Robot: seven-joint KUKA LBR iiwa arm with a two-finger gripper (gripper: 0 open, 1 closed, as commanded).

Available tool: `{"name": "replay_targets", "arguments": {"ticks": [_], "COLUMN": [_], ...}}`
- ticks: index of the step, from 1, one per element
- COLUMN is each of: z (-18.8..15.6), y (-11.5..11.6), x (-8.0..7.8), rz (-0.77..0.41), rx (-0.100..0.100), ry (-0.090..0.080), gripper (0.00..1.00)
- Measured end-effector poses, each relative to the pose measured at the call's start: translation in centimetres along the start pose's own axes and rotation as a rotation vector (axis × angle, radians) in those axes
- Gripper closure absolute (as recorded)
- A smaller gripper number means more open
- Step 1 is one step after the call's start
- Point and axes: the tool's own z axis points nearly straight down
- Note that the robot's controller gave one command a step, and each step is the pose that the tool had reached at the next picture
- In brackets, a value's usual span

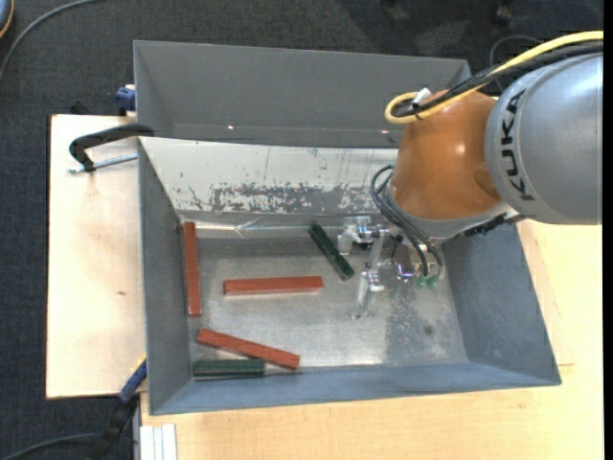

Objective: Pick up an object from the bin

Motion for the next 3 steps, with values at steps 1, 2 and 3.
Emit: {"name": "replay_targets", "arguments": {"ticks": [1,2,3], "z": [8.6,8.2,-4.0], "y": [5.1,4.8,3.2], "x": [-0.2,-0.4,-3.1], "rz": [0.139,0.142,0.112], "rx": [0.002,0.003,0.002], "ry": [0.015,0.009,-0.005], "gripper": [0.00,1.00,1.00]}}
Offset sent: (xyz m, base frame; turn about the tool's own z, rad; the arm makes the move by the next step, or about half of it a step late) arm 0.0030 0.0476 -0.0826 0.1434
